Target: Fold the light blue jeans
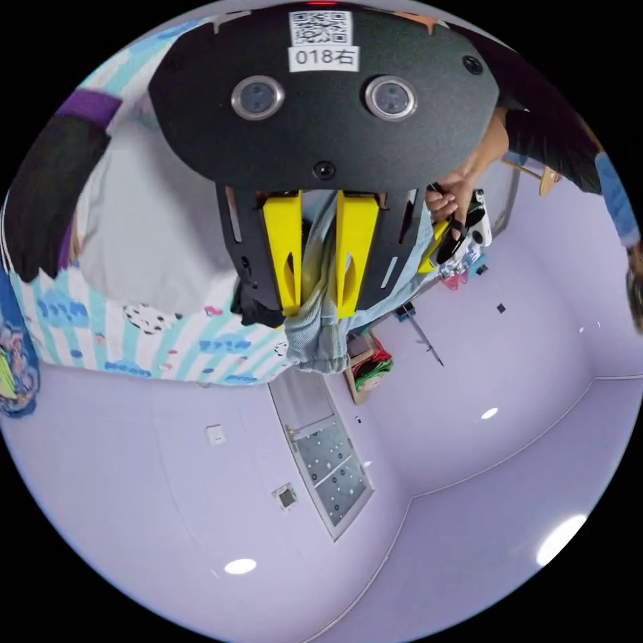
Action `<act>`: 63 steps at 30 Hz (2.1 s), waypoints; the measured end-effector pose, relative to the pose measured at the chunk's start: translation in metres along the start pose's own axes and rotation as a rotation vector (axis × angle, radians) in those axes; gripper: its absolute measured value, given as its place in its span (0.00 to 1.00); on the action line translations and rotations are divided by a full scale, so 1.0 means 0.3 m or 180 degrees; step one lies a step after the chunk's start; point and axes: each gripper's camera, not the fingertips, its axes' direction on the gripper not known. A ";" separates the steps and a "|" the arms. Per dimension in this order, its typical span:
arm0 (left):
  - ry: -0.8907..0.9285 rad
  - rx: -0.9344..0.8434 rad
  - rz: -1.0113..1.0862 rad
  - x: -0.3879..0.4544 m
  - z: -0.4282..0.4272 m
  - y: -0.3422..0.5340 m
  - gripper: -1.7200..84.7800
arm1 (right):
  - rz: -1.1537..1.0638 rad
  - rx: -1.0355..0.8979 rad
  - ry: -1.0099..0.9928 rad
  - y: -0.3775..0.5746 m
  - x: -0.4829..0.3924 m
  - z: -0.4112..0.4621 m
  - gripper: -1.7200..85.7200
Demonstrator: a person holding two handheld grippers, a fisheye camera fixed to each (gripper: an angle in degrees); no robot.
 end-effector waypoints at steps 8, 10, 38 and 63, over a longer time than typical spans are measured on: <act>-0.0366 -0.0654 -0.1179 -0.561 0.139 0.064 0.16 | 0.0642 -0.0228 0.1062 0.058 0.062 0.586 0.16; -0.0170 -0.0622 -0.1106 -0.593 0.089 0.092 0.15 | 0.0376 -0.0055 0.0856 0.197 -0.036 0.582 0.14; -0.2932 -0.1455 0.1909 -0.279 -0.976 -0.127 0.20 | 0.0049 -0.0639 -0.0765 0.947 -1.159 0.316 0.09; 0.1204 0.1891 -0.1034 -0.946 -2.642 0.282 0.01 | 0.0440 -0.1357 -0.1474 0.968 -1.599 1.053 0.16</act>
